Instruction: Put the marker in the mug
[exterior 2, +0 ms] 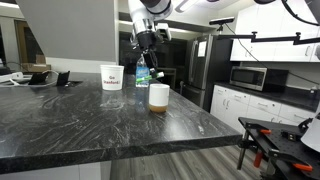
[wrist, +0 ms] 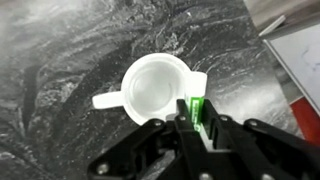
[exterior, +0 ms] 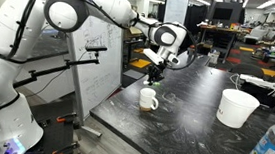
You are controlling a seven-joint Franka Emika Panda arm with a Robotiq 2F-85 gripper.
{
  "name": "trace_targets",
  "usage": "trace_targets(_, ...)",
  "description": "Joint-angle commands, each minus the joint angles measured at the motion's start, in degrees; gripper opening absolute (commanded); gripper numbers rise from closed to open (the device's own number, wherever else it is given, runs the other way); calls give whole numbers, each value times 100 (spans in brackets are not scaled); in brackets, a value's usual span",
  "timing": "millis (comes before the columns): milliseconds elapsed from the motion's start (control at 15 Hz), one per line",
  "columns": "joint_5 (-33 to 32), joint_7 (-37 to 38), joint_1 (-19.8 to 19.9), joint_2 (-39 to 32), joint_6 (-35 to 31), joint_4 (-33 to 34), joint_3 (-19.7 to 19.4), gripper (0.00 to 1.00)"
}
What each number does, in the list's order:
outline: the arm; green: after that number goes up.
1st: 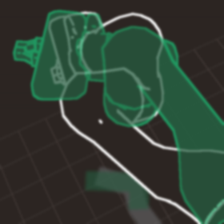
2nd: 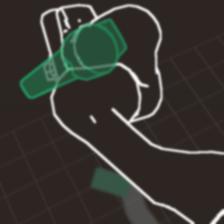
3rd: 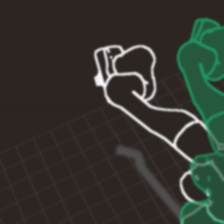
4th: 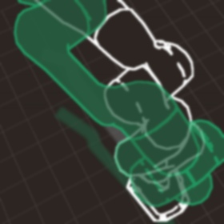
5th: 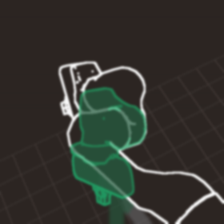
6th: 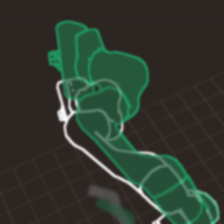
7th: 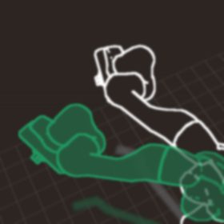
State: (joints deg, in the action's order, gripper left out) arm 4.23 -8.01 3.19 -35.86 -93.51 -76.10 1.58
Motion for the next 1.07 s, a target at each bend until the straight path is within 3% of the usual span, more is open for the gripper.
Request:
trace_targets(0, -183, -314, 1, 345, 537, -304, -24, 5)
trace_targets(400, -283, -380, 125, 736, 1492, -621, -135, 5)
trace_targets(1000, -215, -500, 231, 527, 1364, -796, -174, 5)
